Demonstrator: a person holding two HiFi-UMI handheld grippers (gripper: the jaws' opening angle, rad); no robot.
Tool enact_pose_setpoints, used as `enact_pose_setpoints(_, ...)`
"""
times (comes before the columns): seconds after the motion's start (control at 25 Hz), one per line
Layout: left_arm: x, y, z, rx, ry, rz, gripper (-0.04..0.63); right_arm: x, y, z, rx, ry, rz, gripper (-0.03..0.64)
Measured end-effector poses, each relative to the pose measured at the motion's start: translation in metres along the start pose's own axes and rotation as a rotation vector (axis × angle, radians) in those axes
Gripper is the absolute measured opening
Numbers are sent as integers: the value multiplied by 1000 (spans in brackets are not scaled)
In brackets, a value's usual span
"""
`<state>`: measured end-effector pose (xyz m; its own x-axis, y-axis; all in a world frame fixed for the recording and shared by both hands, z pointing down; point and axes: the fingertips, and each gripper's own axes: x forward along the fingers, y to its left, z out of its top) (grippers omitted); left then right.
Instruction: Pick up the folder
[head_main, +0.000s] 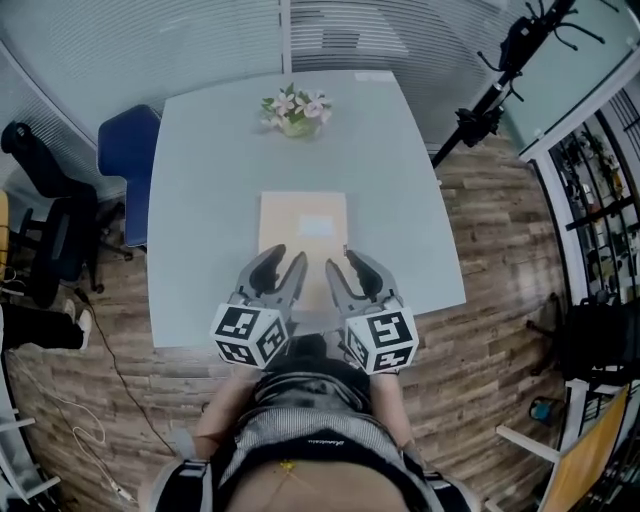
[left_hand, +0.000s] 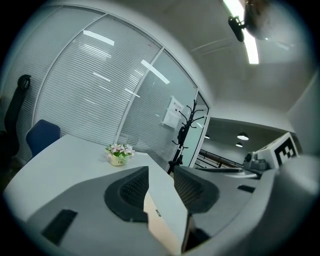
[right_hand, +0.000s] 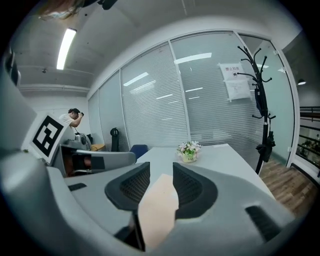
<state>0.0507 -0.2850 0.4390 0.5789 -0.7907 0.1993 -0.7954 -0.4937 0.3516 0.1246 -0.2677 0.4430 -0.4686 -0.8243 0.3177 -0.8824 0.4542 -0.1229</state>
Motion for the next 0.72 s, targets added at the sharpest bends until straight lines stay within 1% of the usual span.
enact_pose_setpoints(0.16,9,28,-17,-50,54,41,140,21,-14,-22,25,57,1,144)
enact_pose_setpoints(0.24,13,43,-24,-66,77,68,140,32,-19,-34,61,87,12,144)
enact_pose_setpoints(0.36,20,67,-41,-87,130,103,144,50,-25,-51,176,116,45,149)
enact_pose_setpoints(0.44,25,83,-56,-112,177,120,147,60,-31,-64,250,137,46,157)
enact_pose_setpoints(0.56,31,110,-80,-132,248,157,153,75,-47,-88,309,184,3,170)
enact_pose_setpoints(0.64,35,127,-97,-142,294,181,158,84,-59,-110,312,235,-40,184)
enact_pose_setpoints(0.72,40,140,-116,-168,340,194,172,91,-73,-137,298,302,-85,203)
